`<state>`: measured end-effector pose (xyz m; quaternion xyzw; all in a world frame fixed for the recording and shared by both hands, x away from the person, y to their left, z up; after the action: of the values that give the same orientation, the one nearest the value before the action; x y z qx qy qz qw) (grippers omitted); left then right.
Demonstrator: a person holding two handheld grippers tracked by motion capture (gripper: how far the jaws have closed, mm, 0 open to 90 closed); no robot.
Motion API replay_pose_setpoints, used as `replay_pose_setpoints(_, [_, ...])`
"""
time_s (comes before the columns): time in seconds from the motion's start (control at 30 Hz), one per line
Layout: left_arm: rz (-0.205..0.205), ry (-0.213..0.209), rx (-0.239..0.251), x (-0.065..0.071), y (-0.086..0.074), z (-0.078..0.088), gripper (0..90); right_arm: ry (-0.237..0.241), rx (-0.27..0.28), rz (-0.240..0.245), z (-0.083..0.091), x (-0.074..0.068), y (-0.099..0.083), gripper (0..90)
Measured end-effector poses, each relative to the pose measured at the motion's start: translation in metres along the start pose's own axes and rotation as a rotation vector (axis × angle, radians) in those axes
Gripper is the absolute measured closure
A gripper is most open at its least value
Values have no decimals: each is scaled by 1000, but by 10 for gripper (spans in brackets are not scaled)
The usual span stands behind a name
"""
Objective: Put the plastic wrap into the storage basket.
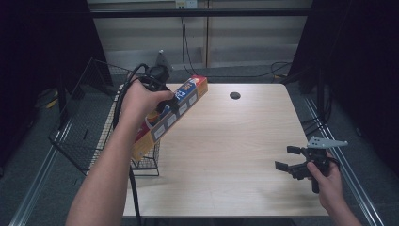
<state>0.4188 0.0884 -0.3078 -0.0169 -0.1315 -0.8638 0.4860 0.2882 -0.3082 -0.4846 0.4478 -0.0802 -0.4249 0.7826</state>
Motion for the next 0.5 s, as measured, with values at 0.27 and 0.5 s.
replay_pose_setpoints(0.27, [25,17,9,-11,-3,5,438,0,1,0,0,0,0,22])
replay_pose_setpoints(0.5, [52,15,16,-20,-7,10,438,-2,0,1,-1,-1,0,22])
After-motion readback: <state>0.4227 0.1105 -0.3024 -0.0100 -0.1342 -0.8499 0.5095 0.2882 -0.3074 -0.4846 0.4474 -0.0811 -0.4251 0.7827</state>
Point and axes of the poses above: each handheld gripper's, and its own axes: z roughly backward along the jaws, y roughly out of its top, x roughly to its right, the point moved 6 cm from there along -z, roughly forward along the jaws, and after that the axes turned 7 degrees about -x, right-handed, at the moved point
